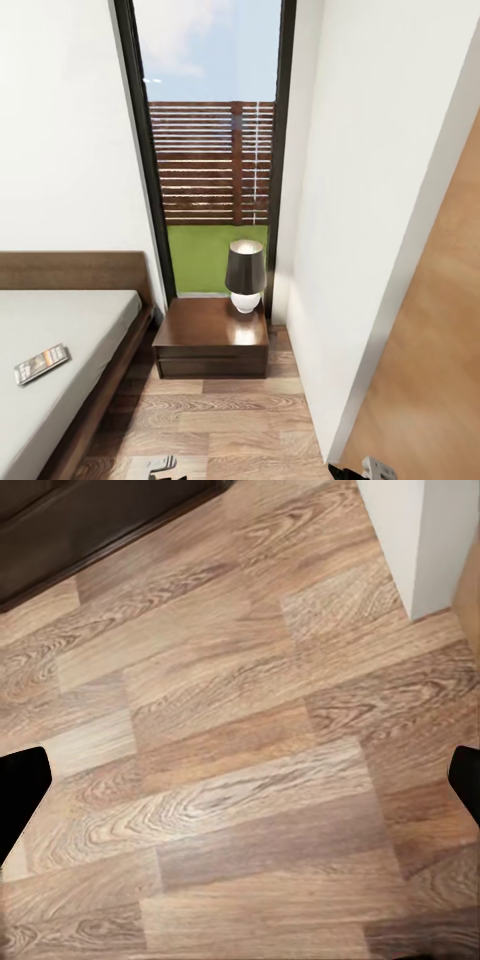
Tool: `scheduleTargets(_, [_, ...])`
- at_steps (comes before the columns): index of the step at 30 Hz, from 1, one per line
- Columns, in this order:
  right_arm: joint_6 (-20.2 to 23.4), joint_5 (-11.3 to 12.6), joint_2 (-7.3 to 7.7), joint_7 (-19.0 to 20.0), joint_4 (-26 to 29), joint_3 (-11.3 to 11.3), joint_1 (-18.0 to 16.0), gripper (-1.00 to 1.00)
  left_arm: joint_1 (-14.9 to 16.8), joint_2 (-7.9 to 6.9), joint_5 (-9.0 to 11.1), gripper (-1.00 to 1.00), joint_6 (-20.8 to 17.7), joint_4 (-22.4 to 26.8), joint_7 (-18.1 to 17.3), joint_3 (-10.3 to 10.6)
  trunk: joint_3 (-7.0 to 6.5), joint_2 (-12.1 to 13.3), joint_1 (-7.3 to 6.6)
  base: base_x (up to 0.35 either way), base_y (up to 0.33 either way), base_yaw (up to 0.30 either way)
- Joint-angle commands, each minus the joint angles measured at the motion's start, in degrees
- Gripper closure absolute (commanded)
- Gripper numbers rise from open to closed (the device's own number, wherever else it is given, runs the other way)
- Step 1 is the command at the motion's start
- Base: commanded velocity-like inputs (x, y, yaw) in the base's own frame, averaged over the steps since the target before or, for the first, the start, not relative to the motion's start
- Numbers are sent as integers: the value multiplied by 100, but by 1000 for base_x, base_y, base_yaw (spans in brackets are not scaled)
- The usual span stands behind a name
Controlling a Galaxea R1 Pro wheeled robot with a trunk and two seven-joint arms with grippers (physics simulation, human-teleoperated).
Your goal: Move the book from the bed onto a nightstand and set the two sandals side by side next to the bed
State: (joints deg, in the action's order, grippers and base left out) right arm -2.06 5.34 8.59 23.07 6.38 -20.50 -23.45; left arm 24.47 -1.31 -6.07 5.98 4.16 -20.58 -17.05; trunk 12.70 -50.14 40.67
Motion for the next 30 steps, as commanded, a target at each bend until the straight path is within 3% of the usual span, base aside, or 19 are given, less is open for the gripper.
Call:
scheduleTargets(1, [-14, 55, 3, 22, -11, 18, -6, -100, 5, -1, -61, -100, 26, -5, -16, -47, 8, -5, 4, 326, 0, 0])
scheduleTargets(20, [-14, 55, 3, 22, -10, 19, -5, -100, 5, -1, -61, -100, 26, -10, -16, -52, 8, -5, 4, 325, 0, 1])
scheduleTargets(30, [-14, 55, 3, 22, -10, 19, -3, -100, 5, -1, -61, -100, 26, -11, -16, -53, 8, -5, 4, 114, 0, 196])
